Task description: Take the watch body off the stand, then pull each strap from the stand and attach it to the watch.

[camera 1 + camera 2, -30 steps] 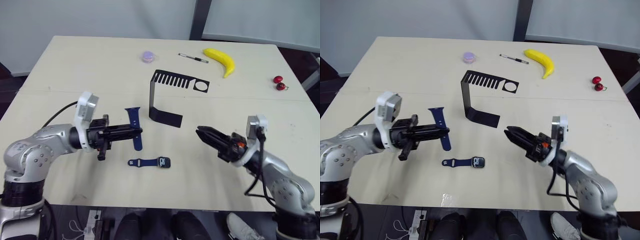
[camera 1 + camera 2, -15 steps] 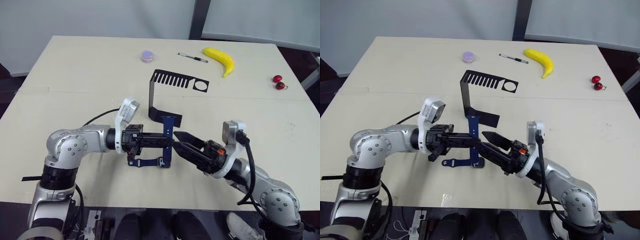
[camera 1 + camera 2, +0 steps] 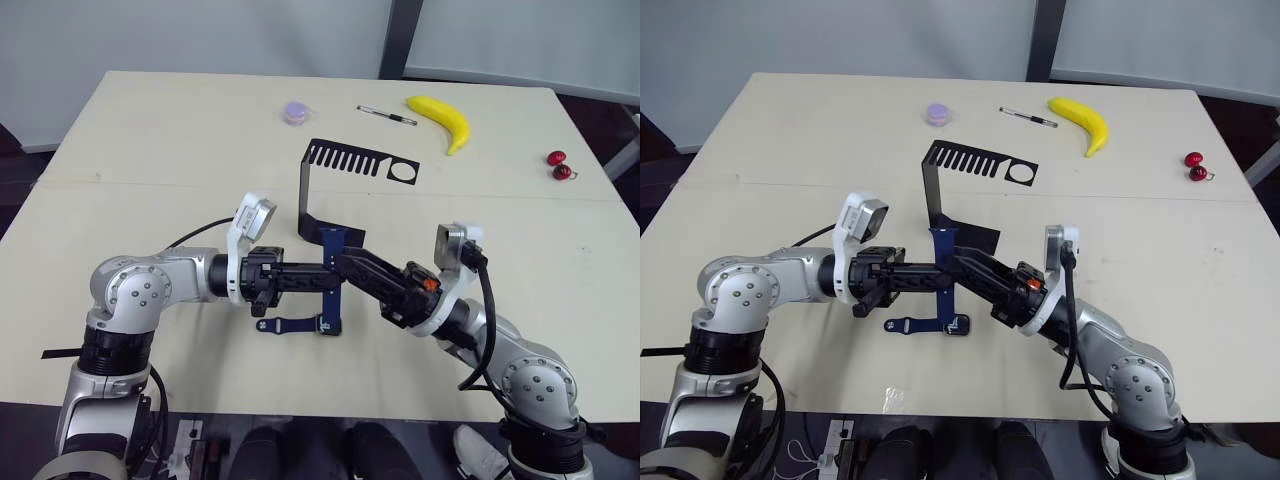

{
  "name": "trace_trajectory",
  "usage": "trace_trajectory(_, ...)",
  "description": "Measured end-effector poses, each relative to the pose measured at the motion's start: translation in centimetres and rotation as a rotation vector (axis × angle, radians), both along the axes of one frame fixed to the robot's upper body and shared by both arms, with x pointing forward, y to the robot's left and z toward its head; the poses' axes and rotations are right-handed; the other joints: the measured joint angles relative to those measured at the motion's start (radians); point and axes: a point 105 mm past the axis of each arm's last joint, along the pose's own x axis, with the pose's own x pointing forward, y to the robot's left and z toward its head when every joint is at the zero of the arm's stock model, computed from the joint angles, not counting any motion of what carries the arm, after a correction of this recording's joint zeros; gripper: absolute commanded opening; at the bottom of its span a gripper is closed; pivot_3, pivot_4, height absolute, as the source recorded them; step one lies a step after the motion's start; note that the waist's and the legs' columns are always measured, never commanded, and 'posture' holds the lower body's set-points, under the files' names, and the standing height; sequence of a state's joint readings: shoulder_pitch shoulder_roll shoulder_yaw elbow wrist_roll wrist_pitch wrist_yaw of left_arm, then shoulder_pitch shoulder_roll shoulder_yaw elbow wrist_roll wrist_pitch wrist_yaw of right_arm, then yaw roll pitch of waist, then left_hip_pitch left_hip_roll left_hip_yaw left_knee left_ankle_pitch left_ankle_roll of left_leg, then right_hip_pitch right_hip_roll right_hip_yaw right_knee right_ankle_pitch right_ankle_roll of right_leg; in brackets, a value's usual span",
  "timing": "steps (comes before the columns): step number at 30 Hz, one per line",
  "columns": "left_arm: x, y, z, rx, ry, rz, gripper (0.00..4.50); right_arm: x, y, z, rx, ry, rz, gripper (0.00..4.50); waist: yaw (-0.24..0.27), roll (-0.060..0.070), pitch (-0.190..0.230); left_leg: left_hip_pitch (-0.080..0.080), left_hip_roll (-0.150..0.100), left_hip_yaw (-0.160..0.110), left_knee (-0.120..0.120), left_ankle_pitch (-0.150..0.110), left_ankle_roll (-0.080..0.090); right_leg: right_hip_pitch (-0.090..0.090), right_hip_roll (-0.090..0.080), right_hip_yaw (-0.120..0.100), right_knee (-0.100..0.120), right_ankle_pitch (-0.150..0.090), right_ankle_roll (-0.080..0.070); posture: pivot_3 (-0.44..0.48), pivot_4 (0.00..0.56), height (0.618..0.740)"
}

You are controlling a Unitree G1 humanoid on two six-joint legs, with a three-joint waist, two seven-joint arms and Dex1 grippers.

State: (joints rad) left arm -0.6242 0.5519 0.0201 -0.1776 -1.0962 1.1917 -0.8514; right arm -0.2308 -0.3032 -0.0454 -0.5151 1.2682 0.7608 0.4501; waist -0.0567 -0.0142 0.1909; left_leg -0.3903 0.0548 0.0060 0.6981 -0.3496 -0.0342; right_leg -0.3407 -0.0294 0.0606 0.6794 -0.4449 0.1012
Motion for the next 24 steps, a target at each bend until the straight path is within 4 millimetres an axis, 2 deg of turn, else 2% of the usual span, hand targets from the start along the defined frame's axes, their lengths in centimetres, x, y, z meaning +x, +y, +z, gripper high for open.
trace_trajectory(24,-0.23,-0.22,-0.34,0.005,0.002,-0.001,0.00,0.14,0.60,0.16,0.004,-0.007,0.010,2.10,-0.001,0.000,0.000,0.000,0.000,0.000,0.000,0.000,0.000,0.000,0.000,0.000,0.000,0.000,0.000,0.000,0.150,0.740)
